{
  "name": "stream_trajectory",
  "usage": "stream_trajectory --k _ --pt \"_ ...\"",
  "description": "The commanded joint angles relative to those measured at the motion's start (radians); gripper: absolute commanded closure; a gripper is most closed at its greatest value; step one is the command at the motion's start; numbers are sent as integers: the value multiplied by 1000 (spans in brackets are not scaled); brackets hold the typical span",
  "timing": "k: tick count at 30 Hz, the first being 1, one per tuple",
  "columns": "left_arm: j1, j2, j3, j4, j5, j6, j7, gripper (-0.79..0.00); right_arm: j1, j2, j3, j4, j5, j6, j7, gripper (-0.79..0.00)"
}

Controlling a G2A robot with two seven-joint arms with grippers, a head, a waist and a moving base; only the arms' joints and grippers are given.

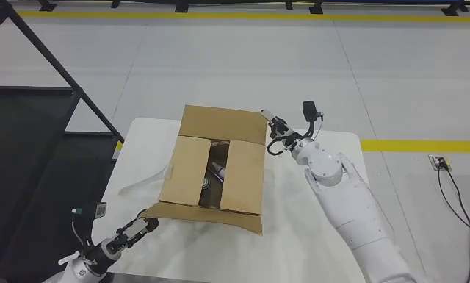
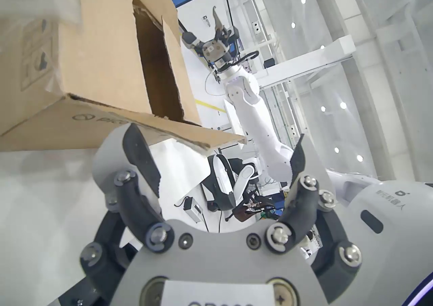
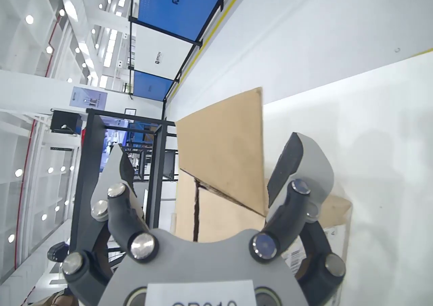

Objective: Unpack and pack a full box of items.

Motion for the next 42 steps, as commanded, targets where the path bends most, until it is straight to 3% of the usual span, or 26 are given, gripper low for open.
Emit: stream_trajectory --k 1,11,17,24,33,42 --pt "-16 0 10 -8 10 17 26 -785 34 -9 -16 77 10 -17 19 -785" --pt "-75 -2 54 -40 115 105 192 -785 159 -56 -31 393 211 -248 250 -785" --pt "-101 -4 88 -59 167 137 258 -785 202 -69 -3 483 327 -360 379 -785" --pt "-129 -5 120 -68 235 169 317 -785 235 -67 20 523 372 -446 436 -785" --pt "-174 -10 181 -78 341 238 412 -785 231 -47 34 434 335 -517 454 -785" --pt "-247 -19 278 -36 440 286 489 -785 111 -1 70 148 266 -468 513 -785"
